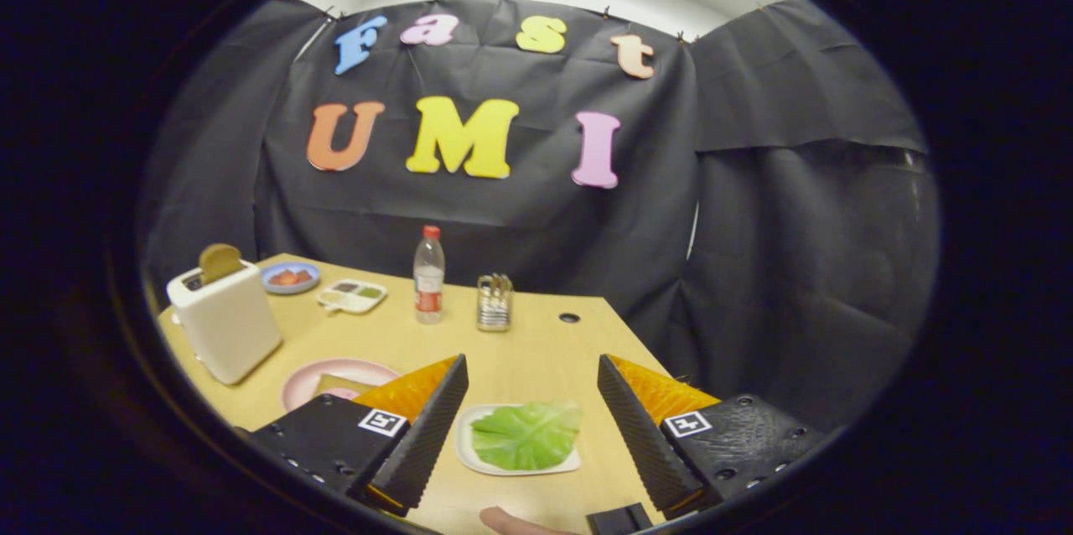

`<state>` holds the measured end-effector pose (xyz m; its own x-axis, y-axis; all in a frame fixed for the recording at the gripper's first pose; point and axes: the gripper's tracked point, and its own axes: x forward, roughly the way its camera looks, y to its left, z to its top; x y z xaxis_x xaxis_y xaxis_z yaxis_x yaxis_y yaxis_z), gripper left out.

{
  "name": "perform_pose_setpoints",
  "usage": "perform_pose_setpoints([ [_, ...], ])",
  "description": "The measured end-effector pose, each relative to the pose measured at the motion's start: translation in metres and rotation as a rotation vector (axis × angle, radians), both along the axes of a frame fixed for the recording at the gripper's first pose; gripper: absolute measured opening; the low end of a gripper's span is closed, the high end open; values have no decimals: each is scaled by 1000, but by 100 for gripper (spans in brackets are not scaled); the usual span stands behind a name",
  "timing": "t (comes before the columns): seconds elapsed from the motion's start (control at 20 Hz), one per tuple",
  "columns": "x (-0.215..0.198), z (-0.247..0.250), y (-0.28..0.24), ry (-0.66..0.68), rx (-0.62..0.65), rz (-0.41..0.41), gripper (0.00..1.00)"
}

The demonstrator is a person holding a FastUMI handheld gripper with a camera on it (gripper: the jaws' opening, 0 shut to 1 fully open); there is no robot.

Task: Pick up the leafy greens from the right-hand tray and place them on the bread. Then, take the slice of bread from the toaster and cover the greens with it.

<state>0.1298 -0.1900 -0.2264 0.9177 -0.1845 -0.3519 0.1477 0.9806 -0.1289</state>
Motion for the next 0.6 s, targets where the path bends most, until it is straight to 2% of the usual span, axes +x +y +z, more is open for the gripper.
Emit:
perform_pose_setpoints([
  [0.15, 19, -45, -33, 75, 22, -80, 95],
  [0.6, 53, -141, -42, 300, 108, -94, 96],
])
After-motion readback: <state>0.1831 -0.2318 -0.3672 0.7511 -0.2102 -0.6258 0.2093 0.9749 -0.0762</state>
